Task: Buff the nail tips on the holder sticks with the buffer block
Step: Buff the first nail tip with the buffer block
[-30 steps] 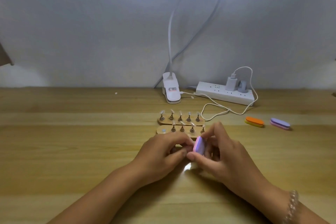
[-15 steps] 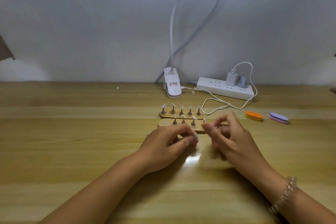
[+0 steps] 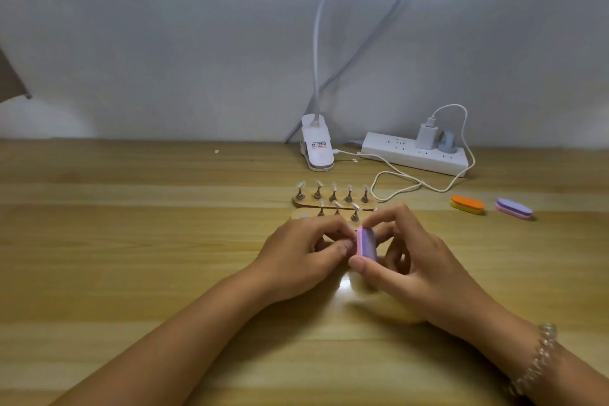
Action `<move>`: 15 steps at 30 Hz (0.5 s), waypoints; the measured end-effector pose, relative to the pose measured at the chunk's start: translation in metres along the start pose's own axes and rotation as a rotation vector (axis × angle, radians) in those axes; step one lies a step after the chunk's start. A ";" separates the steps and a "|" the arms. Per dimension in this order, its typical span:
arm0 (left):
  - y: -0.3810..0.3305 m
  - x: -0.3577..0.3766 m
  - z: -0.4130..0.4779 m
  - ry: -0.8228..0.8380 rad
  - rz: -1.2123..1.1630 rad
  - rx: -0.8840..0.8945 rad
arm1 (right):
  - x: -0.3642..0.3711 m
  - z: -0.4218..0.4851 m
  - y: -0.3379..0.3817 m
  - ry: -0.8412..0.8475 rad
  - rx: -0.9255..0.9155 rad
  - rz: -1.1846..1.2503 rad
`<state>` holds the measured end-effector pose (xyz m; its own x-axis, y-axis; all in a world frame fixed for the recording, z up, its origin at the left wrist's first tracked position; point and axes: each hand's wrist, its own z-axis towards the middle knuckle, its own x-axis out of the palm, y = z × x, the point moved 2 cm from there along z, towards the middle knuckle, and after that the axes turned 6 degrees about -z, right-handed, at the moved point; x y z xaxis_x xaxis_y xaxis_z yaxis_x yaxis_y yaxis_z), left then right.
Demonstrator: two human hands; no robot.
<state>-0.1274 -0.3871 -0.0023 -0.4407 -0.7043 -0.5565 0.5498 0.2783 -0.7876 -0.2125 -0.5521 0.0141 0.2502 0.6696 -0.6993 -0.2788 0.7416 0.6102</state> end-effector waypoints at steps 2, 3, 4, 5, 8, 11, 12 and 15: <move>-0.001 0.000 0.000 -0.013 -0.011 0.001 | 0.000 -0.001 -0.001 0.018 -0.007 0.010; -0.001 0.000 0.000 -0.017 -0.010 0.000 | 0.000 -0.001 -0.001 0.020 -0.006 0.009; -0.002 0.000 0.000 -0.019 -0.002 -0.002 | 0.000 0.000 -0.002 0.015 0.001 0.010; -0.003 0.001 -0.001 -0.016 0.014 0.000 | 0.000 0.002 -0.004 0.001 0.024 0.021; -0.004 0.000 -0.001 0.014 0.055 0.012 | -0.001 0.002 -0.008 -0.069 0.075 0.011; -0.002 0.000 0.000 0.035 0.041 0.007 | 0.006 -0.003 0.002 0.016 -0.045 -0.178; -0.003 -0.001 0.000 0.035 0.037 0.005 | 0.006 -0.002 0.002 0.017 -0.044 -0.196; -0.003 0.000 0.000 0.033 0.061 0.003 | -0.004 0.005 -0.005 -0.112 0.081 -0.073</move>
<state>-0.1291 -0.3880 -0.0004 -0.4292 -0.6640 -0.6123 0.5787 0.3183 -0.7509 -0.2072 -0.5582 0.0151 0.3700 0.6112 -0.6996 -0.1820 0.7862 0.5906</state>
